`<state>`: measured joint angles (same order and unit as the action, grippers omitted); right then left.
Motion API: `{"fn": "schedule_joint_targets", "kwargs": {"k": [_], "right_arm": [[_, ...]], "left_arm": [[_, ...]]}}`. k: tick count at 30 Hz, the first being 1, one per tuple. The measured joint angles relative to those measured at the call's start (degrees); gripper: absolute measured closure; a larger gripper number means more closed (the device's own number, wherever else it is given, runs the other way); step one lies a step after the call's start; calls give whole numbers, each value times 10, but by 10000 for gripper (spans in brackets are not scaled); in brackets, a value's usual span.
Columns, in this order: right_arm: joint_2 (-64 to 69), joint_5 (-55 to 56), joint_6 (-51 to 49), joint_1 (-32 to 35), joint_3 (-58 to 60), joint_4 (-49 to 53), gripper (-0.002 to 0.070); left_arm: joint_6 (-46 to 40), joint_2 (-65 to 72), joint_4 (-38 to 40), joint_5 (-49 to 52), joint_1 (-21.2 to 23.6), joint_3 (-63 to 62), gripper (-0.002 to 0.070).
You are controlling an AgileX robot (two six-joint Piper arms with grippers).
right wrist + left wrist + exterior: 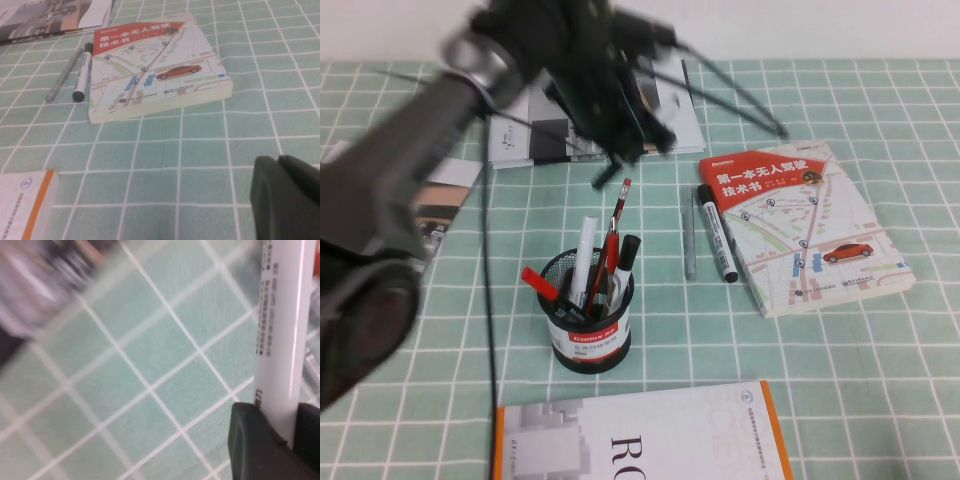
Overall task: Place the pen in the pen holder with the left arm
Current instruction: Place the pen onto the pen holder
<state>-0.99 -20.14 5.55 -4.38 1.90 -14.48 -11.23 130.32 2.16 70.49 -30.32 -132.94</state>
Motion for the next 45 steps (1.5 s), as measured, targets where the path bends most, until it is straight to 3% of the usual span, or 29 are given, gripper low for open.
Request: {"fn": "schedule_joint_targets", "kwargs": {"k": [7, 13, 27, 33, 40, 45], "right_arm": [[0, 0, 0, 0, 0, 0, 696], [0, 0, 0, 0, 0, 0, 696], [0, 0, 0, 0, 0, 0, 696], [0, 0, 0, 0, 0, 0, 696], [0, 0, 0, 0, 0, 0, 696], [0, 0, 0, 0, 0, 0, 696]], "left_arm": [[-3, -148, 0, -44, 16, 62, 562], [-3, -328, 11, -171, 16, 280, 562], [-1, -719, 51, -672, 16, 870, 562], [42, -764, 49, -777, 12, 994, 562], [112, -765, -36, -943, -58, 1083, 562], [144, -739, -44, -1049, -69, 1132, 562]]}}
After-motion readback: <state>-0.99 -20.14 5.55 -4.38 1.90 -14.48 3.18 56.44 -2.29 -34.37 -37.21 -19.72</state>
